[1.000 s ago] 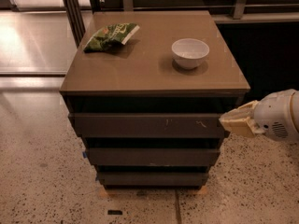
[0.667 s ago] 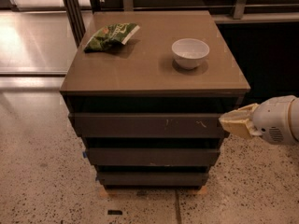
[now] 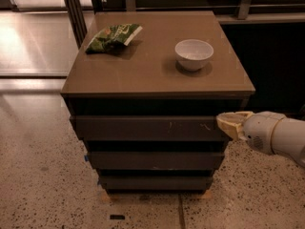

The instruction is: Open top drawer

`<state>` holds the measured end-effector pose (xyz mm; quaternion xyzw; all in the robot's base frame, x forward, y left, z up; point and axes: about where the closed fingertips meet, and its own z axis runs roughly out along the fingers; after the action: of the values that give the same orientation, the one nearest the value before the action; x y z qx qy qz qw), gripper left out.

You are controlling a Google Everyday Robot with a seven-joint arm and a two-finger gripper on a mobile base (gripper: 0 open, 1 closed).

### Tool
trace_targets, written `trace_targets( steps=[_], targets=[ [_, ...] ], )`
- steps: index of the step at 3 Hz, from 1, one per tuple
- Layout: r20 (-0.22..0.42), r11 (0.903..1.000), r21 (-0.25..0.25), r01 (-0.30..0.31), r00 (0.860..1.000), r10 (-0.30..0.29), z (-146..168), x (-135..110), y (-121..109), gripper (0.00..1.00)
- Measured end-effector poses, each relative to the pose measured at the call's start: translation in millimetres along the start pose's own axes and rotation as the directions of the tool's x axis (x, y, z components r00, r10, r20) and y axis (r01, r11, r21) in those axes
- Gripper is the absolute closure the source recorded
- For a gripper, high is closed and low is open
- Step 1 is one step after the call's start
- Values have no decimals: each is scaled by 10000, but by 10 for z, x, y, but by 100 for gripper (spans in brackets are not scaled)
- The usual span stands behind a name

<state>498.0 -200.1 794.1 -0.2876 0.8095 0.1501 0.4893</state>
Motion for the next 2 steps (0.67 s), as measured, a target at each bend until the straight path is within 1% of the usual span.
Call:
trace_targets(
  steps=[1,2],
  targets=[
    [455,9959,878,-207,9988,167,198,15,-278,100],
    [494,9929,1162,-246,9986,190,212,22,-357,100]
  ],
)
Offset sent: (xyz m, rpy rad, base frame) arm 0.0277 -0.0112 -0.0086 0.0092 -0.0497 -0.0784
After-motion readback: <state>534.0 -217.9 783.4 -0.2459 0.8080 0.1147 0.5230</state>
